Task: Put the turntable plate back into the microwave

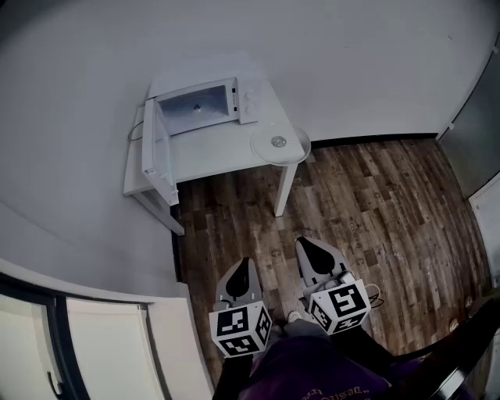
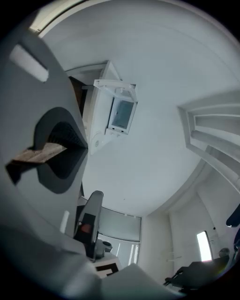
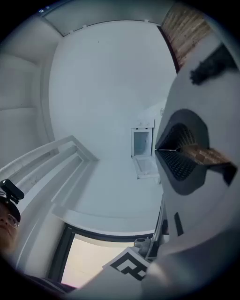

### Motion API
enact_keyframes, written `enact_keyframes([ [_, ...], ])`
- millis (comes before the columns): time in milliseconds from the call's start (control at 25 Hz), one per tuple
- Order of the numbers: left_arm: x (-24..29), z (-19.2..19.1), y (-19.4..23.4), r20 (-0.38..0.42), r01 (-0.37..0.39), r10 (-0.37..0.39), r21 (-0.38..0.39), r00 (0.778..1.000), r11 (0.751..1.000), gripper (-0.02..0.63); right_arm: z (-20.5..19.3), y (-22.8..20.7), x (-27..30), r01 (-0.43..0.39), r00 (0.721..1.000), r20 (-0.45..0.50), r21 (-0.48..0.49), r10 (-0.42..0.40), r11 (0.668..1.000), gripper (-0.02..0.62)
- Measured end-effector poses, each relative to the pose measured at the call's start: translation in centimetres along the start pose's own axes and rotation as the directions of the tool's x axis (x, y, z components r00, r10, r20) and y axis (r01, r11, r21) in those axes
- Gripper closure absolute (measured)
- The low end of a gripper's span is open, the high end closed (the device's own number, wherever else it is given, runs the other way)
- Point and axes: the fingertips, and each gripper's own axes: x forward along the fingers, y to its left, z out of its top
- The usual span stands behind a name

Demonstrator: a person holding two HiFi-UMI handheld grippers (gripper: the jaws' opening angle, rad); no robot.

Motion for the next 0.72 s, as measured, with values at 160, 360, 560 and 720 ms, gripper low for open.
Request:
enact_keyframes([
  [160,-0.3,-0.3,1.4,-0.001,-0.013,0.013,-0.005,1.0,1.0,0.6,-0.8,0.1,0.3,0.007,1.0,-0.009,-0.005,-0.007,1.0,0.584],
  [360,-0.2,-0.5,1.5,0.008,0.059,-0.059,-0.042,0.998,0.997,0.6,-1.9,-0.8,0.6,0.044,0.997,-0.055,-0.016,-0.044,0.999,0.584],
  [560,0.5,-0.6,2.4,0.006,0.079,-0.078,-0.052,0.997,0.996,0.6,-2.5,-1.3,2.0,0.054,0.996,-0.075,-0.014,-0.055,0.998,0.584],
  [720,2.2,-0.9,2.9,-0.006,0.083,-0.084,-0.075,0.996,0.994,0.6,-2.5,-1.8,3.8,0.038,0.997,-0.073,-0.014,-0.039,0.999,0.584],
])
